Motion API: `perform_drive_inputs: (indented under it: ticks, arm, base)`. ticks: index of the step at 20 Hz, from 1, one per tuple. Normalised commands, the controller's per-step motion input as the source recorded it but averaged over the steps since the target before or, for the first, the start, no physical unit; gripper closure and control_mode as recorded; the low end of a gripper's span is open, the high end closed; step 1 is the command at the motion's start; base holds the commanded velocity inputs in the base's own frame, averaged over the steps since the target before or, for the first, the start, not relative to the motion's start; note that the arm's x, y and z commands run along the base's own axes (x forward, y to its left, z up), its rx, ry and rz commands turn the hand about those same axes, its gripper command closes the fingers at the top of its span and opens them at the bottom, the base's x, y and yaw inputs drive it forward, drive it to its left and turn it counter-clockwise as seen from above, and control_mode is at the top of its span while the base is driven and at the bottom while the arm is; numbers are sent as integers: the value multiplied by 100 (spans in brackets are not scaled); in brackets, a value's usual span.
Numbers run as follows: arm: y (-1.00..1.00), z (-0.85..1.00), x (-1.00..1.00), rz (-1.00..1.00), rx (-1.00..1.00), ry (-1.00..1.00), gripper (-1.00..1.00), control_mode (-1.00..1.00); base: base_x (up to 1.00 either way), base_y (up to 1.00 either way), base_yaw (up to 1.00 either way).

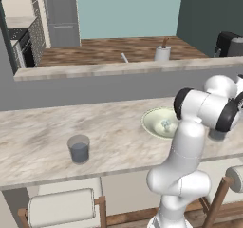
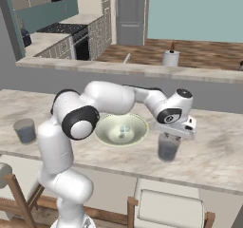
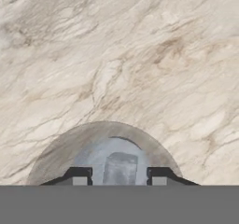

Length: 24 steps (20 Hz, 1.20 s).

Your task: There are four ice cubes in the ice bowl. Place two ice cubes in each glass of water.

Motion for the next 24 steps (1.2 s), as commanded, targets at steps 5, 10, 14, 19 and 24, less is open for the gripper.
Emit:
perform_drive_inputs:
  ticks: [5, 10, 14, 19, 24]
  arm:
    - [0, 26, -16, -2, -4, -11, 100, -100]
    - [0, 52, -46, -1, -1, -20, 100, -100]
    - [2, 49, -96, 0, 0, -12, 100, -100]
    - [39, 48, -100, 0, 0, 2, 100, -100]
    - [81, 63, -64, 0, 0, 0, 100, -100]
  base:
    - [0, 0, 0]
    - [0, 0, 0]
    - [0, 0, 0]
    - [0, 0, 0]
    - [0, 0, 0]
